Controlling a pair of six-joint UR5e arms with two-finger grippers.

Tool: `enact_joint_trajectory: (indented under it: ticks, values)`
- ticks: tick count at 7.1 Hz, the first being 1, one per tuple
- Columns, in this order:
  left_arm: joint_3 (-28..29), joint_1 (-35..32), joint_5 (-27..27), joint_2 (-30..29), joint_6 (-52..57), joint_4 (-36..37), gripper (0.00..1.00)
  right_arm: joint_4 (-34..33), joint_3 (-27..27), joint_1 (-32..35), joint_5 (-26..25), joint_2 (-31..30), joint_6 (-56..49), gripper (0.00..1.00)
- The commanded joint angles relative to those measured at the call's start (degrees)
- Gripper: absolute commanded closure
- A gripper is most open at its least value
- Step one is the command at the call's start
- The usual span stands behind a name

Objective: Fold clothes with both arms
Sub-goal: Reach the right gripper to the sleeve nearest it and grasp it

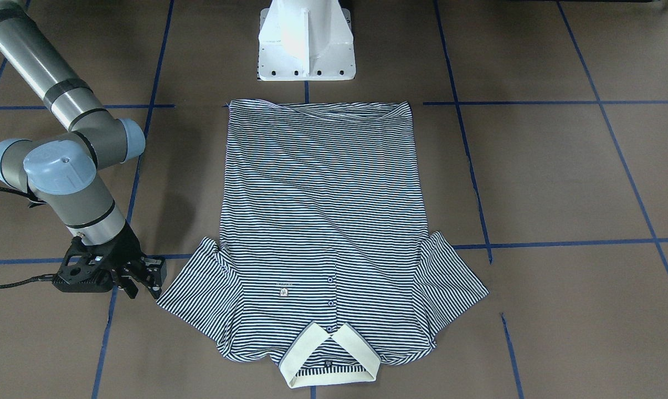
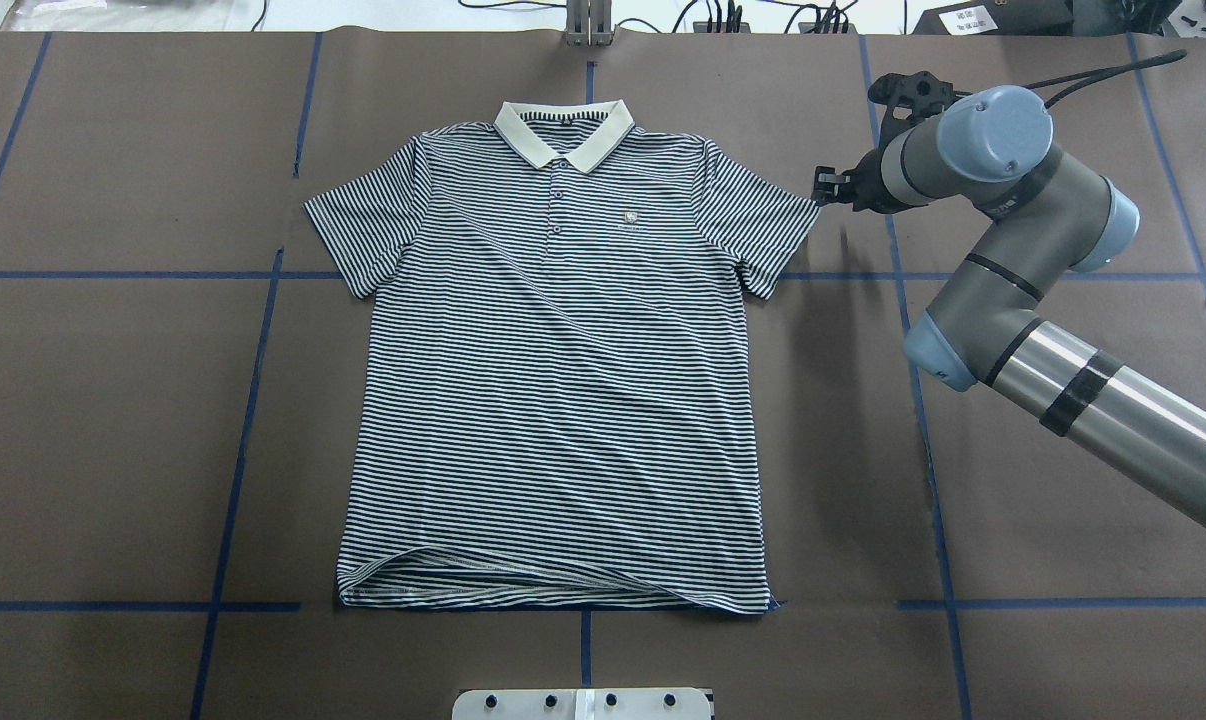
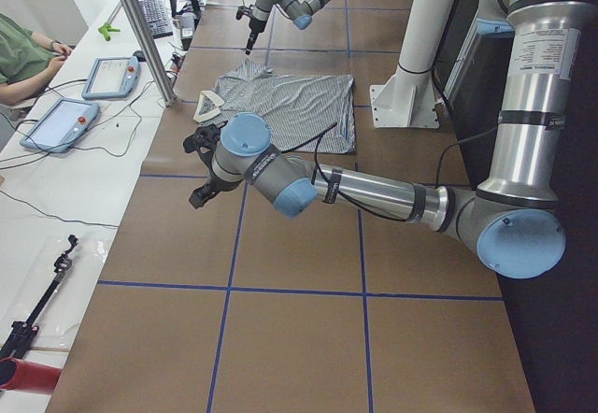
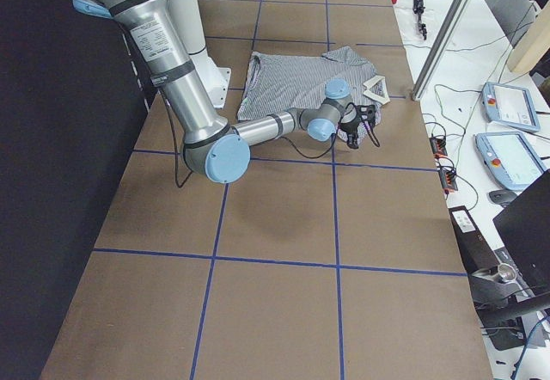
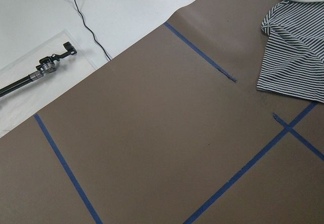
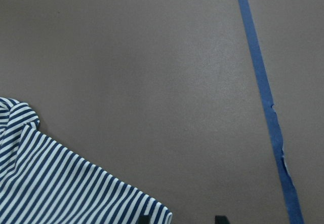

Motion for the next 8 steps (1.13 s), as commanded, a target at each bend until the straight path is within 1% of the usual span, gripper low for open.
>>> enact_joint_trajectory:
  ticks: [1, 3, 7, 8]
  values:
    - [-0.08, 0.0, 0.0, 0.0, 0.0, -0.01, 0.0, 0.05, -2.23, -0.62, -0.96, 1.9, 0.02, 0.53]
    - [0.0, 0.0, 0.0, 0.09, 0.09, -0.01, 0.0, 0.05, -2.41, -1.84, -1.83, 2.0, 0.02, 0.53]
    - [-0.26, 0.0, -0.09, 0.35, 0.18, -0.01, 0.0, 0.05, -3.38, -2.29, -2.98, 2.08, 0.02, 0.54]
    - [-0.35, 0.0, -0.09, 0.53, 0.26, -0.01, 0.0, 0.05, -3.47, -2.29, -2.98, 2.17, 0.02, 0.59]
